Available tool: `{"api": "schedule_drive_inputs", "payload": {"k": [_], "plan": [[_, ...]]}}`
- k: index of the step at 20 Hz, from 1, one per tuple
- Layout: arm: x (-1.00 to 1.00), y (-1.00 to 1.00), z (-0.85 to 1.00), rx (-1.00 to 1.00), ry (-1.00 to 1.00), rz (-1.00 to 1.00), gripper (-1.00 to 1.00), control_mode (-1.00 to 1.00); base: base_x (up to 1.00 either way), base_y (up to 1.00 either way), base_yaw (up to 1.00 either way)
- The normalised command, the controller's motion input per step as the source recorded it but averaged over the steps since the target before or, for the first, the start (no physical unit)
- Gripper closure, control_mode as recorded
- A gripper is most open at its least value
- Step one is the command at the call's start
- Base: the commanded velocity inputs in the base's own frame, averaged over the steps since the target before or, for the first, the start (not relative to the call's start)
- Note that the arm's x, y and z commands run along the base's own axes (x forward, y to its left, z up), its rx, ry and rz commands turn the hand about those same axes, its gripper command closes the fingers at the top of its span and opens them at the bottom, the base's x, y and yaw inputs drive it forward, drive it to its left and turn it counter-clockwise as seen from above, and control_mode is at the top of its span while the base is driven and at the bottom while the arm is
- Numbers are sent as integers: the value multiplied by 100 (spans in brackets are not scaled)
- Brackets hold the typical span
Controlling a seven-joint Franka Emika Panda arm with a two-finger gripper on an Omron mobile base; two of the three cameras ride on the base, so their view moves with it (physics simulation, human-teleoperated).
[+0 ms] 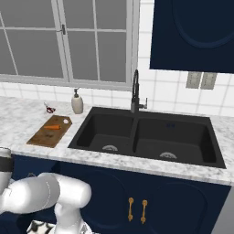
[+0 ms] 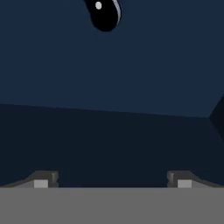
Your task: Place the appropriate cutting tool for cutting the carrot skin on the cutting board.
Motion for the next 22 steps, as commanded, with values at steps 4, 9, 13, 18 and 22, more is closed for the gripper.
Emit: {"api": "schedule_drive_inputs", "payload": {"k": [4, 9, 13, 18, 22], "plan": [[100, 17, 39, -1, -5, -10, -100, -100, 0, 0, 0], [86, 27, 6, -7, -11, -13, -100, -100, 0, 0, 0], [51, 13, -12, -9, -18, -16, -100, -100, 0, 0, 0], [49, 0, -17, -7, -5, -10, -100, -100, 0, 0, 0], [24, -1, -42, -1, -7, -7, -100, -100, 0, 0, 0]]}}
